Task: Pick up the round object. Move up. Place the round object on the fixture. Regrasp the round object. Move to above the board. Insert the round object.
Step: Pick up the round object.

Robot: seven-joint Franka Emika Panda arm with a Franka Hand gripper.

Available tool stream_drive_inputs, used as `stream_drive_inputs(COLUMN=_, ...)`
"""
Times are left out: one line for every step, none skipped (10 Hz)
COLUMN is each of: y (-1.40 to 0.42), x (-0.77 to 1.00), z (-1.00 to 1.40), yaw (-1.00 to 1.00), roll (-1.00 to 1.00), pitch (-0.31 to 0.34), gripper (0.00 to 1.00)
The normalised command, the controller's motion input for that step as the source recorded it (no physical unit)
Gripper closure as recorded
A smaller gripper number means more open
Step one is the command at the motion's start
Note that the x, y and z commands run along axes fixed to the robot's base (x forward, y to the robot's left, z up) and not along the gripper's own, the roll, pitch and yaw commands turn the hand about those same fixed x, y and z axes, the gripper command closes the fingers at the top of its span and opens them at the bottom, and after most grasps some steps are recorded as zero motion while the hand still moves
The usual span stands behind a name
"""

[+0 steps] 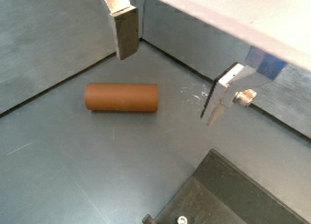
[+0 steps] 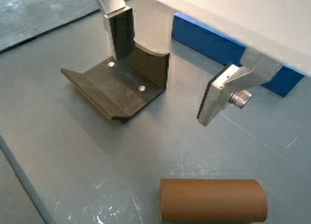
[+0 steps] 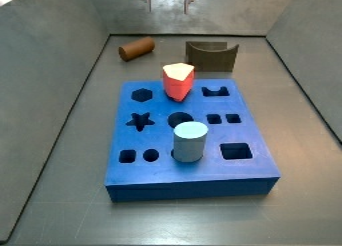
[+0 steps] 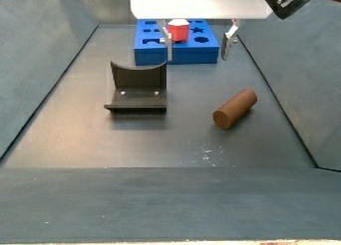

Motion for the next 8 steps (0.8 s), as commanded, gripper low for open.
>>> stream_drive_inputs(y=0.11, x=0.00, z=-0.61, yaw=-0.33, roll=-0.22, pitch=0.000, gripper=0.00)
stream_drive_inputs(y=0.29, x=-0.07, z=-0.60, yaw=-0.65, roll=-0.14, pitch=0.180, gripper=0.00)
stream_drive_inputs(y=0.15, x=-0.12, z=-0.50, yaw=-0.81, roll=-0.03, pitch=0.243, gripper=0.00)
stream_drive_inputs(y=0.09, x=-0.20, z=-0.35, yaw=-0.84, roll=-0.03, pitch=0.186, gripper=0.00)
stream_drive_inputs(y=0.09, x=-0.28, z=-0.31, yaw=-0.83, roll=-0.01, pitch=0.197, gripper=0.00)
stream_drive_inputs(y=0.12, x=-0.41, z=-0.33, yaw=-0.71, roll=-0.15, pitch=0.137, gripper=0.00)
stream_drive_inputs(y=0.07, x=-0.48, z=-0.25, yaw=-0.52, roll=-0.56, pitch=-0.057, gripper=0.00)
stream_drive_inputs(y=0.07, x=-0.44, z=-0.21, yaw=-0.38, roll=-0.87, pitch=-0.249, gripper=0.00)
